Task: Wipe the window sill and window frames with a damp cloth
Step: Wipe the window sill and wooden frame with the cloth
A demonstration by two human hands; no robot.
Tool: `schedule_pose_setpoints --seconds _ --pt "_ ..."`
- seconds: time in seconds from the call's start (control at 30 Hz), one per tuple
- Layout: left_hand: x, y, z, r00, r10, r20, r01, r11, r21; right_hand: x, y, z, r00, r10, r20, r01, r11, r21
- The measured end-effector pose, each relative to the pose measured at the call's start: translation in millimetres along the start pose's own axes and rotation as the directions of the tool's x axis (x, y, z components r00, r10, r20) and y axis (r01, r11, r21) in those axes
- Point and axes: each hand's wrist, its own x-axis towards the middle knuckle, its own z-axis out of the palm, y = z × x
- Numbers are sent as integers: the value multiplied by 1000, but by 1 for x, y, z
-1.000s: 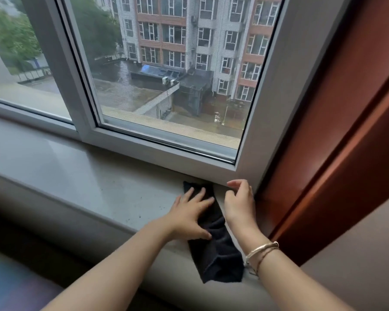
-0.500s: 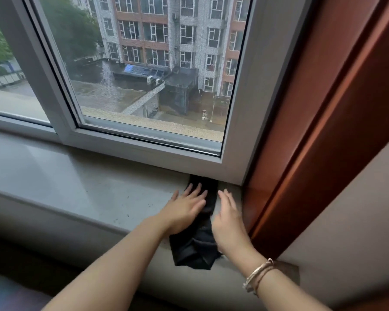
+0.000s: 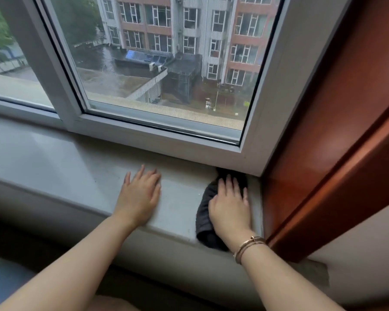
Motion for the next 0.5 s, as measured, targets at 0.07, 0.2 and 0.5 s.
schedule_pose_setpoints --seconds 0.07,0.2,0.5 --pt "-2 -11 -1 999 -37 -24 37 999 -6 -7 19 -4 990 141 30 -139 989 -45" --pt "-5 -32 -5 998 -68 -3 68 997 -30 -4 14 1 975 215 50 -214 976 -23" --pt "-4 -43 2 996 -34 -77 15 972 -235 28 -89 22 972 -220 76 221 975 -9"
